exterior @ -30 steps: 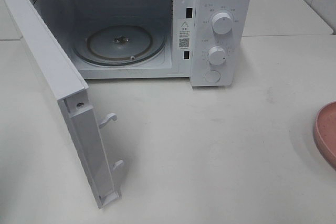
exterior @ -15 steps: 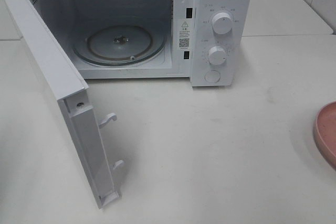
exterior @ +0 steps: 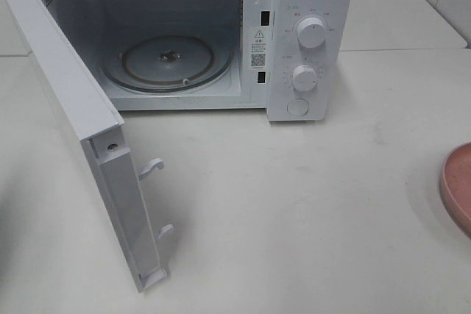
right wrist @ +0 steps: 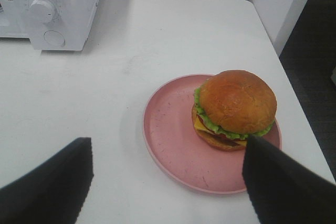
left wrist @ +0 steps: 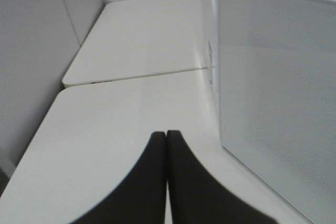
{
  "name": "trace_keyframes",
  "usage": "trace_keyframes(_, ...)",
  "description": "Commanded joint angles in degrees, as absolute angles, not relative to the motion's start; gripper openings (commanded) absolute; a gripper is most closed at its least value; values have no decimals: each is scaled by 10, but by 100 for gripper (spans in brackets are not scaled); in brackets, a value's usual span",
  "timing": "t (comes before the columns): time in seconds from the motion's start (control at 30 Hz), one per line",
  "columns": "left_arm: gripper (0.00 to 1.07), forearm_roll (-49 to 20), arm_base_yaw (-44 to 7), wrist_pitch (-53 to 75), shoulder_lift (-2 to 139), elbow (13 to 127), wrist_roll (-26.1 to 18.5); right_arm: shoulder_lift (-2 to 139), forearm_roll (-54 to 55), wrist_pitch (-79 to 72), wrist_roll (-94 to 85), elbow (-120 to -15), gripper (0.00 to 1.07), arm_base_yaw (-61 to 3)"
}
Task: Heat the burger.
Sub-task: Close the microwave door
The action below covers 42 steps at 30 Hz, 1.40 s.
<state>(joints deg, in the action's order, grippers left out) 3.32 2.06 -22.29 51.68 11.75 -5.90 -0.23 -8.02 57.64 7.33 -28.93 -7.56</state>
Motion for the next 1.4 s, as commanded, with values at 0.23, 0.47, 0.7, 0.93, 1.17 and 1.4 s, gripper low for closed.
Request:
trace_keyframes(0.23,0,89,-75,-326,642,118,-23,-20,-82,571,68,-288,75,-74)
trace_keyframes(0.47,0,89,-135,-405,731,135,-23,-20,-82,571,68,-288,75,-74)
trace_keyframes(0.7,0,75,-176,-466,808,152,-23,-20,-82,571,68,-288,75,-74)
trace_keyframes(0.93,0,42,-210,-493,863,183,-23,-20,-82,571,68,-288,75,-74)
trace_keyframes(1.17,0,-17,-253,-493,930,254,-26,-20,-82,571,68,-288,75,-74)
trace_keyframes(1.4,0,-83,-287,-490,982,323,-28,-20,-82,571,68,-288,75,-74)
